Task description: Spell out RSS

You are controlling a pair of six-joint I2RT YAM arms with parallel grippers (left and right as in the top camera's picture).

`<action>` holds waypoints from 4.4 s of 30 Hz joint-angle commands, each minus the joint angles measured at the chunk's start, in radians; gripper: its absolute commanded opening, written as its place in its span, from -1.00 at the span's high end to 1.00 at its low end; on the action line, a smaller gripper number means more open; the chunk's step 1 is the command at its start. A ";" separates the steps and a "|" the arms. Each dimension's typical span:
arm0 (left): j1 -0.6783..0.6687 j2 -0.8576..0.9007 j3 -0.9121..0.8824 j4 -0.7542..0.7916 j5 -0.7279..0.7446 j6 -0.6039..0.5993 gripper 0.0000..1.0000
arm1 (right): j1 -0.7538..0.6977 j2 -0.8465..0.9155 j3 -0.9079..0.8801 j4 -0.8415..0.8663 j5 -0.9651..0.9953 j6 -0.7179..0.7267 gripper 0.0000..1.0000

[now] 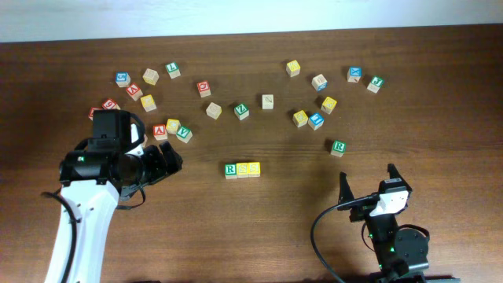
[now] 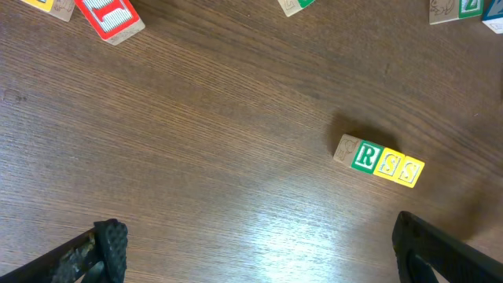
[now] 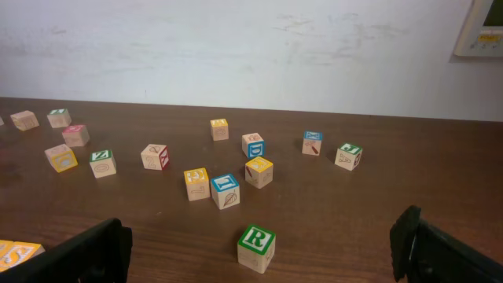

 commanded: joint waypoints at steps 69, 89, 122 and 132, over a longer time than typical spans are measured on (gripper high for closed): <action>0.004 -1.192 -0.538 0.326 0.038 0.559 -0.98 | -0.008 -0.012 -0.006 -0.007 0.002 -0.007 -0.97; 0.059 -1.298 -0.862 0.957 0.035 0.548 -0.98 | -0.008 -0.012 -0.006 -0.007 0.002 -0.007 -0.96; 0.023 -1.299 -1.104 1.102 -0.105 0.391 -0.98 | -0.008 -0.012 -0.006 -0.007 0.002 -0.007 -0.97; 0.017 -1.299 -1.104 0.993 -0.187 0.285 -0.98 | -0.008 -0.012 -0.006 -0.007 0.002 -0.007 -0.96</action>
